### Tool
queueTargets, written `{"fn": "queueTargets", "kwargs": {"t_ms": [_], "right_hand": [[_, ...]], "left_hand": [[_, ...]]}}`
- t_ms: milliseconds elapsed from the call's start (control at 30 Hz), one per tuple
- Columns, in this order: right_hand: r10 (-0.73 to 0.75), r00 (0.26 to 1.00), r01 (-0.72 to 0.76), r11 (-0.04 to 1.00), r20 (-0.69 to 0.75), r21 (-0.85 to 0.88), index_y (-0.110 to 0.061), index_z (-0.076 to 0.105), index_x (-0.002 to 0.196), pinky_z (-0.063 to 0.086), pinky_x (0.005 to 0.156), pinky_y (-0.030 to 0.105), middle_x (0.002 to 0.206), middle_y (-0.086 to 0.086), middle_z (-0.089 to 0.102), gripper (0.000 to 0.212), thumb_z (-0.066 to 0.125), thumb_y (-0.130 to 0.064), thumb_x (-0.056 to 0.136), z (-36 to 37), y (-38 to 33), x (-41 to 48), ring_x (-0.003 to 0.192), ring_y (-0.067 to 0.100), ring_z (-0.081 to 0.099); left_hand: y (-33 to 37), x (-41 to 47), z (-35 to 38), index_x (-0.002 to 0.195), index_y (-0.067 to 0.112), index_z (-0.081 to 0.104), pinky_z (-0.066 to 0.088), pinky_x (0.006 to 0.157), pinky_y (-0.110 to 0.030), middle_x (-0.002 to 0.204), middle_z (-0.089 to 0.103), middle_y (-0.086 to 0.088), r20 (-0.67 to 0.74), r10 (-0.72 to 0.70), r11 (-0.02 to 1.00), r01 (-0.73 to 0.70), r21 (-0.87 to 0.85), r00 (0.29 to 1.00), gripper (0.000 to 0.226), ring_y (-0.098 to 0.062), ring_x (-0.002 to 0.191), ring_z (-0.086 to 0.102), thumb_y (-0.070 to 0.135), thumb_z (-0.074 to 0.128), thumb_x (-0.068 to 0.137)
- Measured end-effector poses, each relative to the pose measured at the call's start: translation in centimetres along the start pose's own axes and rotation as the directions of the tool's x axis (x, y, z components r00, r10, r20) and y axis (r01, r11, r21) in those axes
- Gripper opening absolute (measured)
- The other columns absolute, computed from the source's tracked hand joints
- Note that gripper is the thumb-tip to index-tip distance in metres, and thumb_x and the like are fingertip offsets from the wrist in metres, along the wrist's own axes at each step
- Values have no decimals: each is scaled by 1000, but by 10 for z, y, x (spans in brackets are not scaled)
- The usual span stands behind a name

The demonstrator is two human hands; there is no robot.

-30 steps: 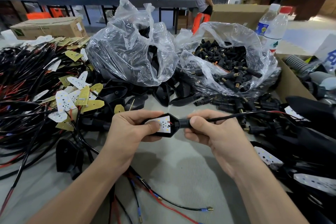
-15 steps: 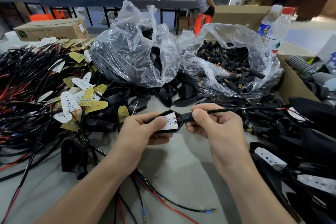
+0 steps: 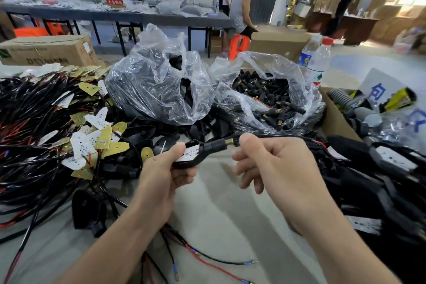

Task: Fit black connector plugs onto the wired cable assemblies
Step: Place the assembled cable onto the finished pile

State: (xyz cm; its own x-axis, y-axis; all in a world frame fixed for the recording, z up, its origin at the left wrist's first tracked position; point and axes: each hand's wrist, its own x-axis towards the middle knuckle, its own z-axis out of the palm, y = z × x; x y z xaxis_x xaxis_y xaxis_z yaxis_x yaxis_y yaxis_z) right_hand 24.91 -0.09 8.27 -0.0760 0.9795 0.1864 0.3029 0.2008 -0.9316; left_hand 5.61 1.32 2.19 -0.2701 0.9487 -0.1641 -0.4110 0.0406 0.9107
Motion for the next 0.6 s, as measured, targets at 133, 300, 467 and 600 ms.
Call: {"fn": "queueTargets", "kwargs": {"t_ms": [133,300,467,600], "right_hand": [[-534,844,411,707,-53,-576,-36,73,114,43,95,14,110,-18,73,35,69,-48,82,-33,-51,-27,103,0,62],[-315,945,296,722,83,-626,-46,65,123,49,88,22,107,-21,75,32,65,-32,95,-61,-88,-40,96,2,66],[-295,955,239,743,14,-625,-44,72,88,48,68,12,67,-26,69,11,66,-34,89,-113,-96,-54,62,-3,64],[-162,981,14,622,-110,-783,-39,75,93,41,66,4,67,-21,65,16,64,-28,93,-140,-57,-60,70,-13,59]], "left_hand": [[16,-11,13,69,11,77,42,39,-21,60,62,-13,81,16,1000,-16,-8,997,39,-15,41,51,21,56,100],[48,-24,37,54,20,74,32,35,-18,55,58,-9,168,11,995,6,-101,986,44,-13,38,44,25,59,95],[47,-24,83,73,14,74,25,34,-20,62,61,-15,264,18,999,-30,41,964,41,-13,39,36,40,58,101],[25,-18,132,71,16,66,30,33,-20,55,54,1,226,-49,998,37,54,973,33,-9,38,38,33,66,99]]}}
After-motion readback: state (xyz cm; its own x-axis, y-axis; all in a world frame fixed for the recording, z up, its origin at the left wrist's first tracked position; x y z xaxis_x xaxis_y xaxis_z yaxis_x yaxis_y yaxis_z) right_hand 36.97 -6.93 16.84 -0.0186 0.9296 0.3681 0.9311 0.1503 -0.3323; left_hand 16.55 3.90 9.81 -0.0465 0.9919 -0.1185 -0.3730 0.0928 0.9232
